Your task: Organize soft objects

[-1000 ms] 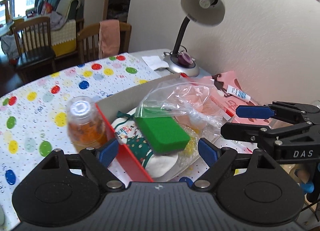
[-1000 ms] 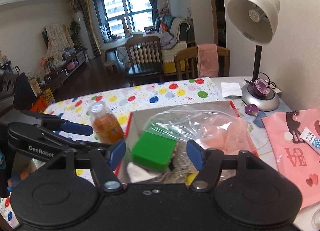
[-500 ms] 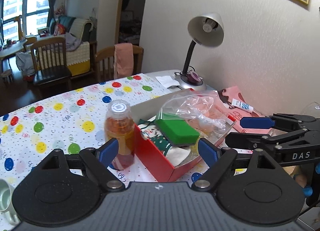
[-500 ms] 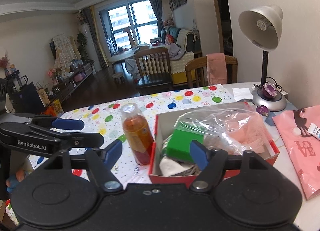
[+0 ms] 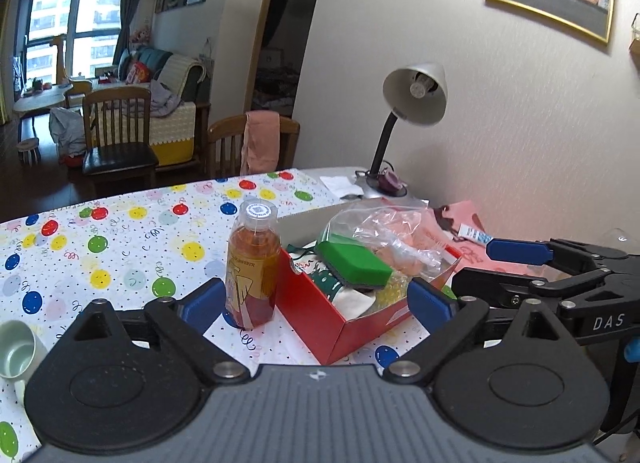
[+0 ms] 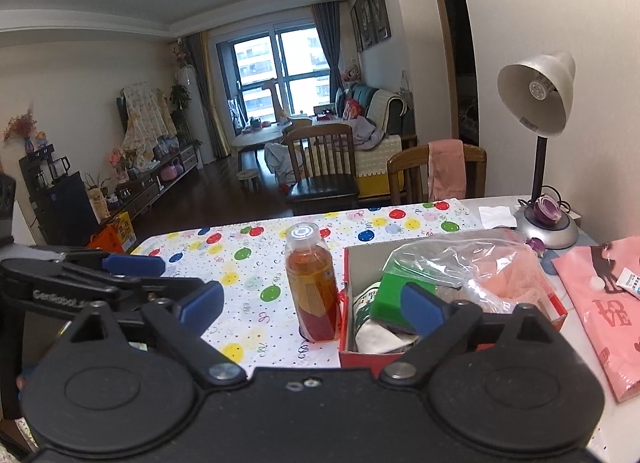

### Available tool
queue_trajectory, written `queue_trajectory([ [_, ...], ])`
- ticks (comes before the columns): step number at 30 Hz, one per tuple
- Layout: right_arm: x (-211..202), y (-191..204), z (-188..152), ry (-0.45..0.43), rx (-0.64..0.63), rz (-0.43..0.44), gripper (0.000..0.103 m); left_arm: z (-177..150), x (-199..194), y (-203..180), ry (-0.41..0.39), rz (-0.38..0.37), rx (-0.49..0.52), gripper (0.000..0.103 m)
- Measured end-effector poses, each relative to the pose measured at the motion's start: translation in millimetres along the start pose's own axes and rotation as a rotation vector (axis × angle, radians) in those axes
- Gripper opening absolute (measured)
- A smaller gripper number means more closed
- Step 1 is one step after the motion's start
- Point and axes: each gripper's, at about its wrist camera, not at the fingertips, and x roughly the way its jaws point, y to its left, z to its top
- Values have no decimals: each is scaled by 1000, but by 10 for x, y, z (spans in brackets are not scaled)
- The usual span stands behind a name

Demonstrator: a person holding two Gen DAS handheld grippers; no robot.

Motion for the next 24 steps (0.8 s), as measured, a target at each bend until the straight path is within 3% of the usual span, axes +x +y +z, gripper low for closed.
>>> queue_trajectory([
  [7, -67, 73, -80, -20, 2, 0, 103, -86, -185, -7, -41, 4, 0, 101],
  [24, -107, 153, -179, -31, 24, -5, 103, -230, -463, -65, -125, 63, 64, 103],
])
